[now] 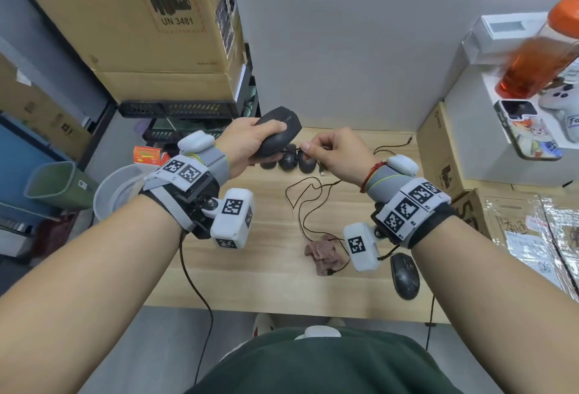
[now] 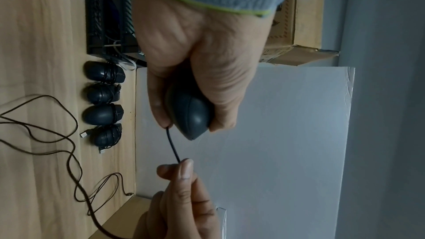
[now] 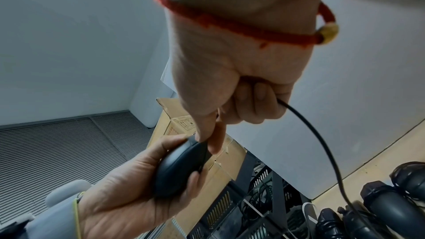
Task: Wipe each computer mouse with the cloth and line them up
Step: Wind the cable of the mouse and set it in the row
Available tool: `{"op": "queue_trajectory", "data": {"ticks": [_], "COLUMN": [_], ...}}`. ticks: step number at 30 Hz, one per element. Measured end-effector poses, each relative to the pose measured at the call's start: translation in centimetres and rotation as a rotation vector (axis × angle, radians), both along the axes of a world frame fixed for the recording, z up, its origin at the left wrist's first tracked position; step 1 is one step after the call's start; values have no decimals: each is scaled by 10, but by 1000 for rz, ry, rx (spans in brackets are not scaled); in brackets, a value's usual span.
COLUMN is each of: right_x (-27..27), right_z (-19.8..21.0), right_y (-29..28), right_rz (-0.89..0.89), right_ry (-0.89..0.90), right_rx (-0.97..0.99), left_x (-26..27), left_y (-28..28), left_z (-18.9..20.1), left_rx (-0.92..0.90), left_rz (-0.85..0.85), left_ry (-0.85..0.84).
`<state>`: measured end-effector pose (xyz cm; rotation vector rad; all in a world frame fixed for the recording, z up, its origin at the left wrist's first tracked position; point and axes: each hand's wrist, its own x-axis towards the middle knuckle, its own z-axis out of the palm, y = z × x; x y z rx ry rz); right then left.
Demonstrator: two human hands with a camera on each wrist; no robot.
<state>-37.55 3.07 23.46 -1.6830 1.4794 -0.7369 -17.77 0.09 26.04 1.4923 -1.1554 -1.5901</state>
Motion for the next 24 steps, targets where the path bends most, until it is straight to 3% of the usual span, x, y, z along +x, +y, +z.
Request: {"op": "queue_trajectory", "data": {"ticks": [2, 6, 9, 18, 24], "right_x": [-5, -17, -19, -10, -10], "right_z": [2, 7, 17, 33, 23], "right_y": [-1, -4, -7, -19, -18], "right_rz": [20, 36, 35, 50, 47], "right_ry": [-13, -75, -87, 37, -55], "right_rx": [39, 80, 56, -75, 10], "left_x": [5, 16, 17, -2, -1], "left_y": [-3, -8, -6, 6, 12], "left_z": [-1, -8, -12, -8, 9], "left_rx": [-35, -111, -102, -12, -93], "left_rz": [-7, -33, -151, -449, -646], "left_ry": [-49, -313, -399, -370, -300]}}
